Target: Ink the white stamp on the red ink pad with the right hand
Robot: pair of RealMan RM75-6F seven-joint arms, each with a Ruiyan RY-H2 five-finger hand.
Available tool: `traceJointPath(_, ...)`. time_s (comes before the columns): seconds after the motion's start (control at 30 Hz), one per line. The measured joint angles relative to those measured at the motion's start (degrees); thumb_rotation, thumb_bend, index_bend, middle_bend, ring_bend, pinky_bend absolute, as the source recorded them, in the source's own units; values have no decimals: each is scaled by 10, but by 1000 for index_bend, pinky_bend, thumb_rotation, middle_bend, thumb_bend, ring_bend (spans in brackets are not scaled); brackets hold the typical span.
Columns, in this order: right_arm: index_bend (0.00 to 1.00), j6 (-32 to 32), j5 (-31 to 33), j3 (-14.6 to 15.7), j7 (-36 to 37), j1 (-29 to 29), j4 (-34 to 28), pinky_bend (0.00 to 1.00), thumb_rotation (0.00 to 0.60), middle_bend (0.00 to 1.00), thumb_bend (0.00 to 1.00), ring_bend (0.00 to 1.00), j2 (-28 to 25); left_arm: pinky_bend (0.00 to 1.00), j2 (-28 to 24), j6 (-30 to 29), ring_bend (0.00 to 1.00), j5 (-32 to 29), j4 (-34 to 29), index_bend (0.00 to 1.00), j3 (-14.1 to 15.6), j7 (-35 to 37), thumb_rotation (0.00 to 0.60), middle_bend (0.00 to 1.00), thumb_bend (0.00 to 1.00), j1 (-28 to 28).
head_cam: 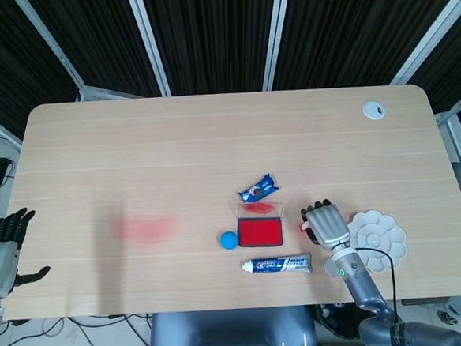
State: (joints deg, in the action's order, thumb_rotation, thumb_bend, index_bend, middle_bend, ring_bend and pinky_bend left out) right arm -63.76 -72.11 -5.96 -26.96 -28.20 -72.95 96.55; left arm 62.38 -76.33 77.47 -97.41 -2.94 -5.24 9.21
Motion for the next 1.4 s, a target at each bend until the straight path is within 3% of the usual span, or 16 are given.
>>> traceJointPath(0.13,730,-4,-4,1,-2,0,-11,512,600,605,646,489,-4,0,0,0,0,1,0,0,0,0,600,0,23,0)
traceJointPath(0.4,761,-11,-5,1,-42,-1,-61,568,600,630,662,520,-13,0,-1,-1,0,4,-1,0,1,3,600,0,24,0)
traceJointPath(0.97,781,-8,90,-31,-199,-35,-147,569,600,647,667,533,10,0,-7,3,0,6,-2,0,2,16,600,0,23,1)
traceJointPath(1.4,792,-17,174,-51,-273,-75,-127,569,600,656,668,540,81,0,-13,12,0,-2,-8,0,1,22,600,0,23,3)
